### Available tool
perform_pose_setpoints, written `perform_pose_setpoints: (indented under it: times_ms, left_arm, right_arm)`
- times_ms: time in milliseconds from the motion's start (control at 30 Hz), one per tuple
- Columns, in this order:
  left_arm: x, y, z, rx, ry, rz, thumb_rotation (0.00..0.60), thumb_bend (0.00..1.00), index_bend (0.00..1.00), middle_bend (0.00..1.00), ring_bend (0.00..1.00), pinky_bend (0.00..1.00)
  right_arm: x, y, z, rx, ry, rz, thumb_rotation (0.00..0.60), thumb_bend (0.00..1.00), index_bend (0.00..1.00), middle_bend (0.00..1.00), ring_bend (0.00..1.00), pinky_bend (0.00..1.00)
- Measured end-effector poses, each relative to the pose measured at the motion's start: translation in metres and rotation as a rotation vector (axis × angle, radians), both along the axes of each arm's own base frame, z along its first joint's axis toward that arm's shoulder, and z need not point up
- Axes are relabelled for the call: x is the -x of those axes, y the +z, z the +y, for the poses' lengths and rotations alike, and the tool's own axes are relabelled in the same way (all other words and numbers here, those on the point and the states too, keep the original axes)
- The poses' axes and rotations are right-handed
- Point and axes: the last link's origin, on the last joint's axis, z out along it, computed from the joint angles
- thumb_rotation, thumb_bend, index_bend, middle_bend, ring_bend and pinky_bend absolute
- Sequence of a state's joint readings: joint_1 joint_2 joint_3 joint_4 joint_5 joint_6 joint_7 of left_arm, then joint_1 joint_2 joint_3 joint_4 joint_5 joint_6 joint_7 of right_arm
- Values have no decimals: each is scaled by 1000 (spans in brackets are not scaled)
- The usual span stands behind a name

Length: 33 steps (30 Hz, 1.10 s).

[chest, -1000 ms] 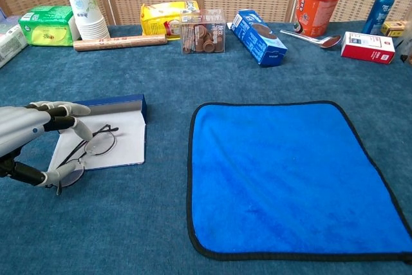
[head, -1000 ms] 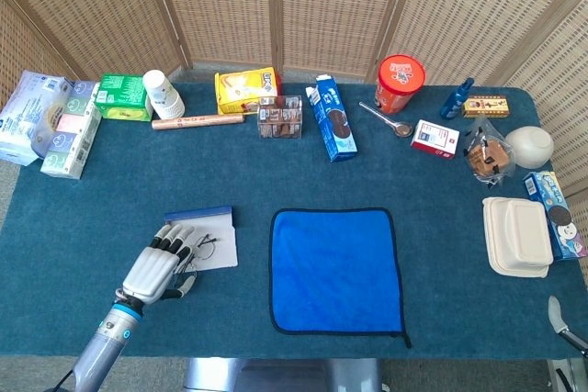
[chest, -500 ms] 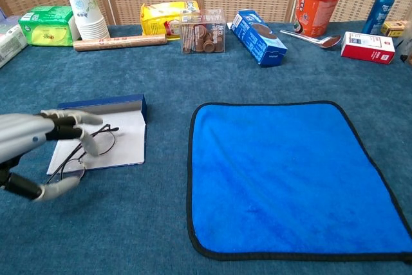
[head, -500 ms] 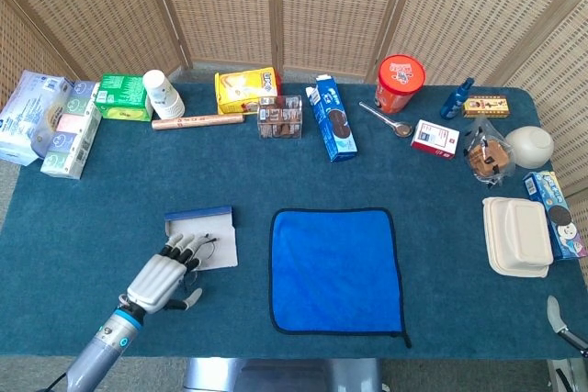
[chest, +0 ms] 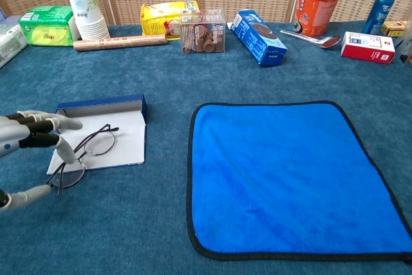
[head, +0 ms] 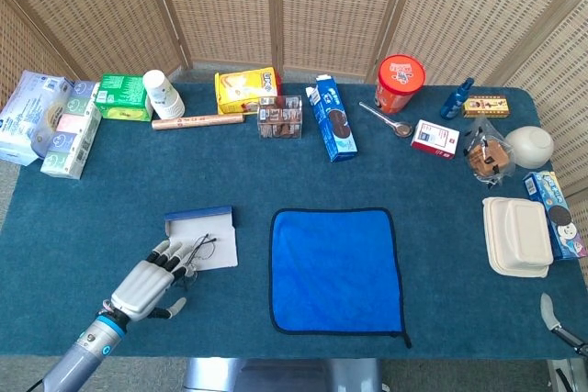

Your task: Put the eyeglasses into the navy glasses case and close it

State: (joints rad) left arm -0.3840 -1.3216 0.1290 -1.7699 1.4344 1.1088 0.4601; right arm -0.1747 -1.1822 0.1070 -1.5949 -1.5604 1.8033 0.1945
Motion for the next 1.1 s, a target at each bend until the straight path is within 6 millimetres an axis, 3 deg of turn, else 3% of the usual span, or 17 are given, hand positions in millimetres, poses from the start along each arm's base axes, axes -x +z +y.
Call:
perform_pose_setpoints:
  times_ms: [233, 600, 1100]
  left_arm:
    - [-1, -5, 15, -115, -12, 15, 388, 367, 308, 61, 0, 8]
    - [-1, -10, 2, 67, -5, 2, 383, 367, 345, 49, 0, 0]
    - [14, -2, 8, 9, -37, 168, 391, 367, 351, 30, 0, 0]
  right_arm:
    - [1, 2, 1, 6, 0, 0, 338, 366, 40, 124, 0, 101]
    - [2, 3, 2, 8, -4, -1, 340, 367, 40, 124, 0, 101]
    - [1, 0, 3, 6, -1, -6, 340, 366, 39, 124, 0, 101]
